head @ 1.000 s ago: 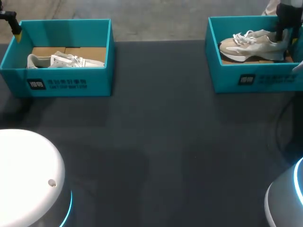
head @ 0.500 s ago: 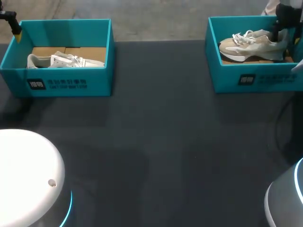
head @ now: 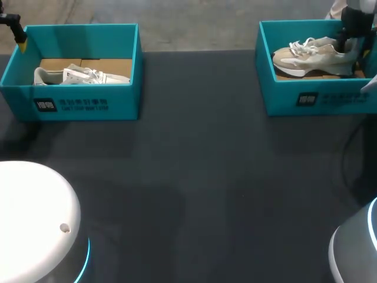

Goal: Take the shoe out of the shoebox, open the shoe tongue, remove and reinsert the insole, then place the shoe into the shoebox

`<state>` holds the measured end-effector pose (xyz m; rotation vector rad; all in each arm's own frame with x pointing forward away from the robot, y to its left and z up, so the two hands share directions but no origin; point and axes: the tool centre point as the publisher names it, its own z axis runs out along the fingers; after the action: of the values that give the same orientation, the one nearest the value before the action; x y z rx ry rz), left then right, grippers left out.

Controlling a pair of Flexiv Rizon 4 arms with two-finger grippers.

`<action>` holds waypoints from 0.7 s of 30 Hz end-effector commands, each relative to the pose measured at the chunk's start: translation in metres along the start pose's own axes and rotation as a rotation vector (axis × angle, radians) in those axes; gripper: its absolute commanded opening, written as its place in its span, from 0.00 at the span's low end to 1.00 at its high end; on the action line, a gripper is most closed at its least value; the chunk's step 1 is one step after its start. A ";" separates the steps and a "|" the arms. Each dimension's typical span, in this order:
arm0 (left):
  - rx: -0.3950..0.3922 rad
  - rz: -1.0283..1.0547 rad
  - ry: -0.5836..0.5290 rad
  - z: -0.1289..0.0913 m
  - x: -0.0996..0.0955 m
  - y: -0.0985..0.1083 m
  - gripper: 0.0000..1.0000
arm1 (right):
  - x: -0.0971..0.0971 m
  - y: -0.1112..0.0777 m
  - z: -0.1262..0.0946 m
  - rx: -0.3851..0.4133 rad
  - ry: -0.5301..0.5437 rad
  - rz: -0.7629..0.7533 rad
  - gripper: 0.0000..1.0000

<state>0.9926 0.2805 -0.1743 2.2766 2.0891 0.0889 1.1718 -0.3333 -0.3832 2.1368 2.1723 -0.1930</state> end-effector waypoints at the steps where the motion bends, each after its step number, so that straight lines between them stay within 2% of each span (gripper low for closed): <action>1: -0.001 0.000 0.003 -0.001 0.000 -0.001 1.00 | -0.002 0.011 0.005 0.196 0.004 0.001 0.51; 2: -0.001 0.000 0.003 -0.001 0.000 -0.001 1.00 | -0.003 0.010 0.005 0.195 0.004 0.001 0.44; 5: -0.001 0.000 0.003 -0.001 0.000 -0.001 1.00 | -0.002 0.009 0.004 0.193 0.006 0.000 0.43; 6: -0.001 0.000 0.003 -0.001 0.000 -0.001 1.00 | -0.002 0.009 0.005 0.193 0.005 -0.001 0.45; 8: -0.001 0.000 0.003 -0.001 0.000 -0.001 1.00 | -0.002 0.009 0.006 0.196 0.003 -0.004 0.69; 9: -0.001 0.000 0.003 -0.001 0.000 -0.001 1.00 | -0.002 0.010 0.008 0.200 0.003 -0.005 0.75; 11: -0.001 0.000 0.003 -0.001 0.000 -0.001 1.00 | -0.003 0.011 0.009 0.204 0.005 -0.005 0.73; 16: -0.001 0.000 0.003 -0.001 0.000 -0.001 1.00 | -0.004 0.012 0.011 0.210 0.012 -0.002 0.78; 21: -0.001 0.000 0.003 -0.001 0.000 -0.001 1.00 | -0.002 0.011 0.014 0.219 0.017 -0.005 0.76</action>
<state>0.9926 0.2805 -0.1743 2.2766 2.0891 0.0888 1.1721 -0.3361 -0.3887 2.1344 2.1777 -0.1662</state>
